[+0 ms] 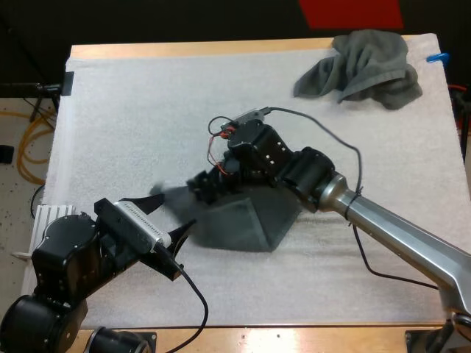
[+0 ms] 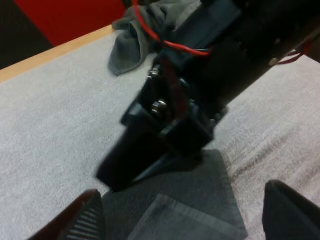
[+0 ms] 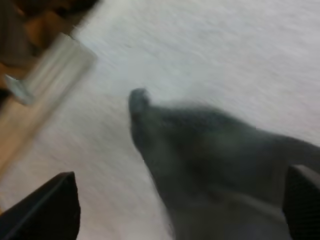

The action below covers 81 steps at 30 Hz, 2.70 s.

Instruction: Pick towel from pile fold and stack

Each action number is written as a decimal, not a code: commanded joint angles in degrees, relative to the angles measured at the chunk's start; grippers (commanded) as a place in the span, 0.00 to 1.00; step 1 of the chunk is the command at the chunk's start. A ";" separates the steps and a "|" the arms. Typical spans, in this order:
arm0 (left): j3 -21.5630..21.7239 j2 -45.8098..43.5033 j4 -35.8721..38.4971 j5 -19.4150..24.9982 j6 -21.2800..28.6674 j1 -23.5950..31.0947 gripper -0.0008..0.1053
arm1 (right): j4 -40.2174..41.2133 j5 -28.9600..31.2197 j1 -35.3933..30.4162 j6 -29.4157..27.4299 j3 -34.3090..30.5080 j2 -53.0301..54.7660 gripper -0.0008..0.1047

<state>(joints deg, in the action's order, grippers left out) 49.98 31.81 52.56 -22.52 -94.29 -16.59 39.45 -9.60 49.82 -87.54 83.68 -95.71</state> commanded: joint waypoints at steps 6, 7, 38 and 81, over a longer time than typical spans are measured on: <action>0.35 -0.42 0.06 -0.37 -0.61 -0.25 0.61 | 12.20 7.64 -1.90 -5.37 -0.28 0.55 0.77; 0.35 -0.42 0.22 -0.37 -0.61 -0.25 0.61 | 12.46 8.00 -2.24 -5.49 -0.53 0.55 0.77; 0.35 -0.42 15.33 11.21 1.10 -0.25 0.61 | -6.23 -20.77 -10.13 3.76 -12.77 -12.66 0.73; 0.25 3.67 15.19 11.21 3.36 -0.25 0.61 | 17.90 -10.19 2.22 -18.15 -15.65 0.87 0.01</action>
<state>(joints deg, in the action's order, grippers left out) 49.98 34.97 67.79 -11.82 -91.25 -16.59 55.84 -20.26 51.16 -104.74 68.82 -95.21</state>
